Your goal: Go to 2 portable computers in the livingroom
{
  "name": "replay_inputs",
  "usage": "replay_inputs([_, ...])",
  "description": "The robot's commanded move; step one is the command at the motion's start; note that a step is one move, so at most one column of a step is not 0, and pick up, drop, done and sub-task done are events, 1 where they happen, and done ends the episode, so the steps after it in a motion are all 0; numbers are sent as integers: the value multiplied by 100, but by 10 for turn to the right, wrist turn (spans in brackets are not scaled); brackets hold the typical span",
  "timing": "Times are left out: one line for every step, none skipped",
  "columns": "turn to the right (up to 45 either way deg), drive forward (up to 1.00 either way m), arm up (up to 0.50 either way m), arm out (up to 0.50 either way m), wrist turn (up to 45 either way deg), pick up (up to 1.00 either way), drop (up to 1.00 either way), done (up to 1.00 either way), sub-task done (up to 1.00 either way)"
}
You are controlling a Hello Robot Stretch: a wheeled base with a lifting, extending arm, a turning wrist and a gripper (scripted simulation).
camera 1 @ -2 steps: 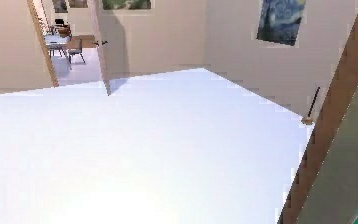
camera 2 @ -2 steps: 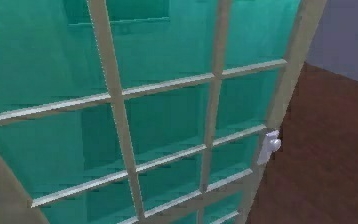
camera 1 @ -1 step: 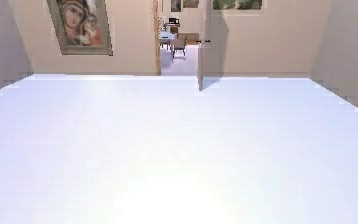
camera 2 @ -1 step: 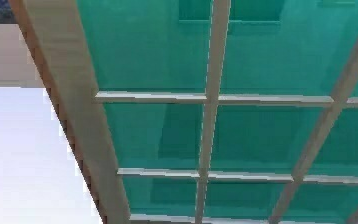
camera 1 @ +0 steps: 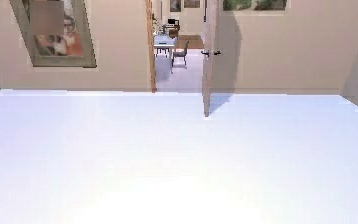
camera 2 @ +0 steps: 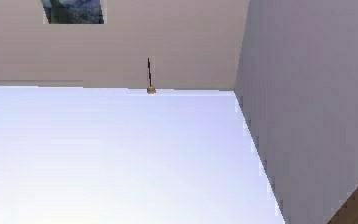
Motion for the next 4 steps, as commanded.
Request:
replay_inputs([0,100,0,0,0,0,0,0,0])
replay_inputs([0,100,0,0,0,0,0,0,0])
replay_inputs([-60,0,0,0,0,0,0,0,0])
replay_inputs([0,55,0,0,0,0,0,0,0])
